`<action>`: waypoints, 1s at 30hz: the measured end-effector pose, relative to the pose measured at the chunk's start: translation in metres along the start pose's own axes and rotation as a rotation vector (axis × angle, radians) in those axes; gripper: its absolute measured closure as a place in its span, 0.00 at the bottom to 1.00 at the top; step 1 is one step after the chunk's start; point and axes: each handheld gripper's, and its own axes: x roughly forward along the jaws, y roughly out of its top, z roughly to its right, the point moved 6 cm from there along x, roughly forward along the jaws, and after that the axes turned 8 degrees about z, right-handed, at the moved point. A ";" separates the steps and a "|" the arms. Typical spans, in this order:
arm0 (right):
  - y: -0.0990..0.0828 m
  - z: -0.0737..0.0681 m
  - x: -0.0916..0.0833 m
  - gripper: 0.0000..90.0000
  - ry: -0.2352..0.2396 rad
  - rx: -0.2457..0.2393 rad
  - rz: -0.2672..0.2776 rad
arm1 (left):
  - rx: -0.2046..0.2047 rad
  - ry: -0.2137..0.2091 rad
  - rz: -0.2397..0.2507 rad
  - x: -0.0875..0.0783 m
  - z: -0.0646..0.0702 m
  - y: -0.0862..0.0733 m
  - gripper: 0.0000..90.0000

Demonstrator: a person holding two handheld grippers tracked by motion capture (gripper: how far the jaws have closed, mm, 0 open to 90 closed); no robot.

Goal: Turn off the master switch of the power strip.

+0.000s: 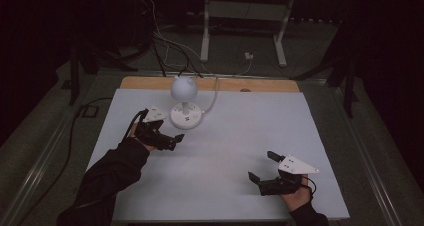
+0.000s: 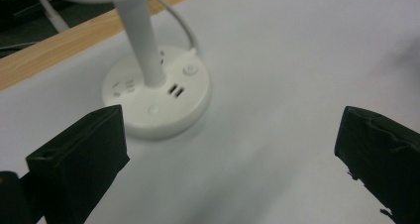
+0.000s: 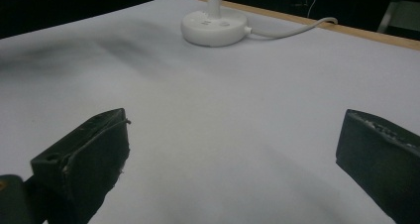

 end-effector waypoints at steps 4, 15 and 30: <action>0.000 -0.001 0.000 0.00 -0.002 -0.007 0.001 | -0.005 0.002 -0.015 -0.009 -0.001 -0.016 0.00; 0.000 -0.002 0.001 0.00 -0.001 -0.012 -0.001 | -0.011 -0.047 -0.079 -0.027 0.008 -0.066 0.00; 0.000 -0.002 0.000 0.00 0.000 -0.016 -0.001 | -0.012 -0.090 -0.108 -0.049 0.024 -0.105 0.00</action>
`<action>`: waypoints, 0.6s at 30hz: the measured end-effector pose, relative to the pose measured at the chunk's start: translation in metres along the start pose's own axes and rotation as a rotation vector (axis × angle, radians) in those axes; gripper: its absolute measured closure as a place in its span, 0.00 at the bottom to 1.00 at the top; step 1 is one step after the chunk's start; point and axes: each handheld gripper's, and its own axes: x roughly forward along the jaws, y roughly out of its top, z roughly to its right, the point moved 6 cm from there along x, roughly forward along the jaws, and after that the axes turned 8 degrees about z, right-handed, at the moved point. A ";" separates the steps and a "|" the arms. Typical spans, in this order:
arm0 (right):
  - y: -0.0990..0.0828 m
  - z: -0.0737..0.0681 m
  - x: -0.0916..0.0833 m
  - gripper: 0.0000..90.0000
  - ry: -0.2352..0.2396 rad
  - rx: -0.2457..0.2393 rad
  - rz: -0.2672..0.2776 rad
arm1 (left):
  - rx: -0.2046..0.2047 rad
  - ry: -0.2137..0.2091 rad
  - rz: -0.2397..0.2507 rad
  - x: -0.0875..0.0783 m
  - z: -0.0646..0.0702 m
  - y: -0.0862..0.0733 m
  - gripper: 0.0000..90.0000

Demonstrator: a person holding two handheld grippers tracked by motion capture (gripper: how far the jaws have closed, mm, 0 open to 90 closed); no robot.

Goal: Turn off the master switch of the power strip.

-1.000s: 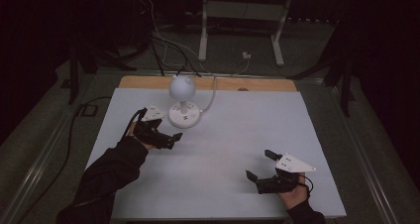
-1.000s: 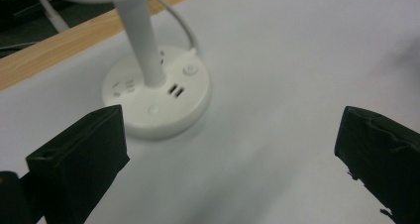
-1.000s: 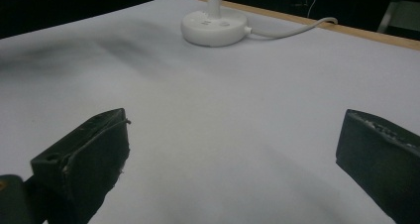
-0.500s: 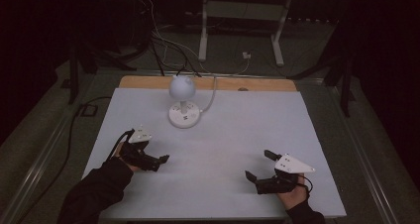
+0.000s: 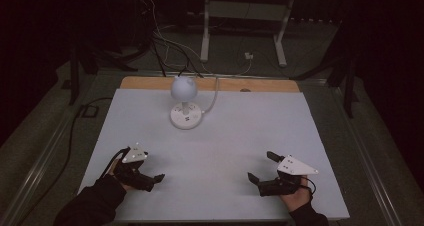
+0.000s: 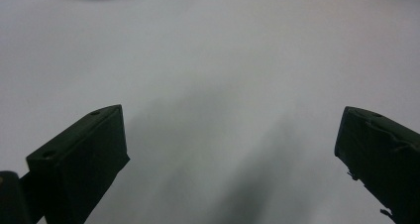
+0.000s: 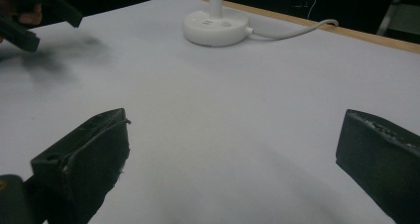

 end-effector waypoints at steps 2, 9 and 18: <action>0.000 0.000 0.000 0.00 0.001 0.000 -0.001 | -0.015 -0.007 -0.003 -0.002 0.001 -0.007 0.01; -0.001 -0.001 0.001 0.00 0.003 -0.005 -0.008 | -0.069 -0.035 0.038 -0.014 0.002 -0.024 0.01; -0.001 -0.001 0.001 0.00 0.010 -0.004 -0.007 | -0.026 0.003 0.073 -0.013 -0.002 -0.025 0.01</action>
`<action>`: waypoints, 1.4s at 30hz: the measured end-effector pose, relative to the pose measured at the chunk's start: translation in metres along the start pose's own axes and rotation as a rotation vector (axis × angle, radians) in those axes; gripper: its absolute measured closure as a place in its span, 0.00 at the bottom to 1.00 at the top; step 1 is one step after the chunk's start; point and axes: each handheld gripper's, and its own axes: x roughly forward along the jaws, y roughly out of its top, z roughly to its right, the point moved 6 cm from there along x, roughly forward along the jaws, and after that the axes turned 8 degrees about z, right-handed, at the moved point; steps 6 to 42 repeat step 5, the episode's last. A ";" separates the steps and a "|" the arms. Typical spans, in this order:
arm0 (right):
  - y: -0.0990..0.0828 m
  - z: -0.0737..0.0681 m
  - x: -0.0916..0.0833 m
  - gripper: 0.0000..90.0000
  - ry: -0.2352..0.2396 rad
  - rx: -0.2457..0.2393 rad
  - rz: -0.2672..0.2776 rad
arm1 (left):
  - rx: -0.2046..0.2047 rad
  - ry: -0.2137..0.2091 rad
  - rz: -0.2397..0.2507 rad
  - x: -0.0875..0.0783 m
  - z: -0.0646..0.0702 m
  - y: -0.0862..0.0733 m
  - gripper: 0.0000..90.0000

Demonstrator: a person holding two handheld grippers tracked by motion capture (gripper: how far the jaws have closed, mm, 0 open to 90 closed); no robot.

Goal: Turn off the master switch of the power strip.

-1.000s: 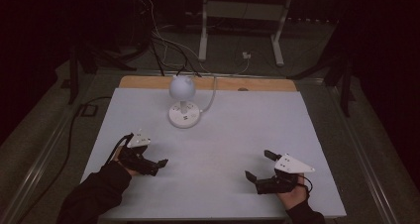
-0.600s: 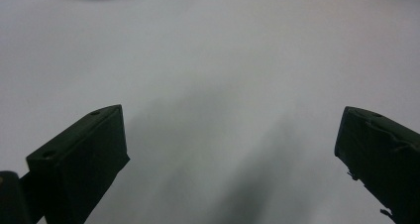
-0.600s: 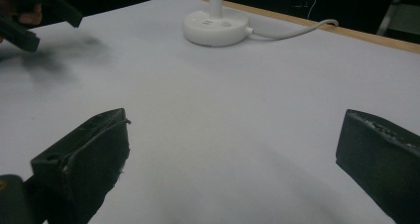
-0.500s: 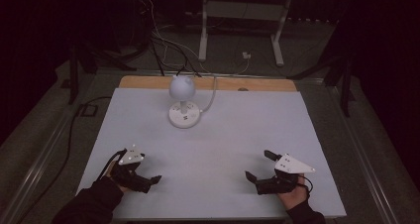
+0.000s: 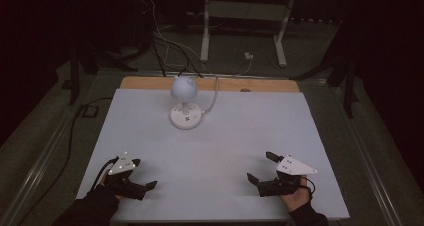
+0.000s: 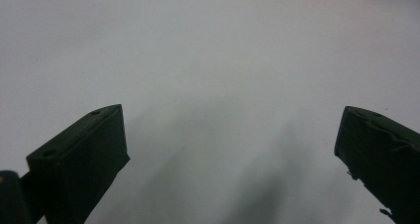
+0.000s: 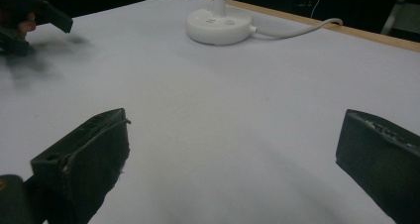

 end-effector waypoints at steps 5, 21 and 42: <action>0.000 0.000 0.001 0.00 0.001 0.002 -0.001 | 0.001 -0.009 -0.007 0.002 0.001 0.000 0.01; 0.000 0.000 0.001 0.00 0.001 0.002 -0.001 | 0.001 -0.009 -0.007 0.002 0.001 0.000 0.01; 0.000 0.000 0.001 0.00 0.001 0.002 -0.001 | 0.001 -0.009 -0.007 0.002 0.001 0.000 0.01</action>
